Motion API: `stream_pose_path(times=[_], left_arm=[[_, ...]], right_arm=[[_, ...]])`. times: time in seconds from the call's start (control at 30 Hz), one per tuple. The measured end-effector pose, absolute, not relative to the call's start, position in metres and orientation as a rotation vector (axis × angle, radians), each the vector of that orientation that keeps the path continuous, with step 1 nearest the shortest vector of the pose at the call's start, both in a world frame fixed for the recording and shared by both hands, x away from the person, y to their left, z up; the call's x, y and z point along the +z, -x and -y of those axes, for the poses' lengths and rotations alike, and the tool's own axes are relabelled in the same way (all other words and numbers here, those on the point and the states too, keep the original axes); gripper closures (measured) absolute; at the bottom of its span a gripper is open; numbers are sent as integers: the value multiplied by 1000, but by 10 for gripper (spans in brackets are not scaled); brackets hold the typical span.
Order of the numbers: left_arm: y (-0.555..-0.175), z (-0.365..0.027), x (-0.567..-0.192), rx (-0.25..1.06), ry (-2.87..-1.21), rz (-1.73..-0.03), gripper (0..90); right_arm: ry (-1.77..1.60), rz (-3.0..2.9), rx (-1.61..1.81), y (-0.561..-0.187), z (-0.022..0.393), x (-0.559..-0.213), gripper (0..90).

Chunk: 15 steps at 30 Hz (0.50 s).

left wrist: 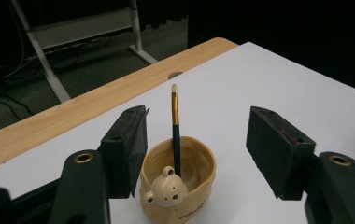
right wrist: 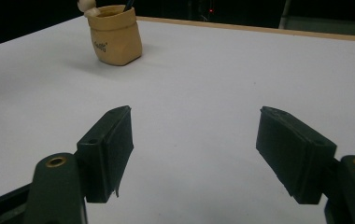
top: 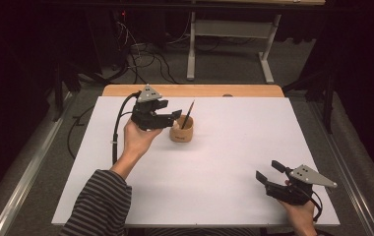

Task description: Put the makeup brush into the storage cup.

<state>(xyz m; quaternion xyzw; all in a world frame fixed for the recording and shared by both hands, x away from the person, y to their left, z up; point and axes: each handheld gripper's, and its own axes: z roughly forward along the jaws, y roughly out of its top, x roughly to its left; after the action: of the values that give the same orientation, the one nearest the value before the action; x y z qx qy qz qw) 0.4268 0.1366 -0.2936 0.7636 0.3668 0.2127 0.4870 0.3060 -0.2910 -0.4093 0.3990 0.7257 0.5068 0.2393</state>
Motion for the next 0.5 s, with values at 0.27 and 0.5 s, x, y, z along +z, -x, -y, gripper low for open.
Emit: stream_pose_path(times=[0.27, 0.5], left_arm=[[-419, -146, -292, 506, -1848, -884, 395], [-412, -153, -294, 487, -1835, -884, 405]], right_arm=[[-1096, -1979, 1387, -306, 292, -409, 292], [-1089, -1978, 1391, -305, 291, -409, 292]])
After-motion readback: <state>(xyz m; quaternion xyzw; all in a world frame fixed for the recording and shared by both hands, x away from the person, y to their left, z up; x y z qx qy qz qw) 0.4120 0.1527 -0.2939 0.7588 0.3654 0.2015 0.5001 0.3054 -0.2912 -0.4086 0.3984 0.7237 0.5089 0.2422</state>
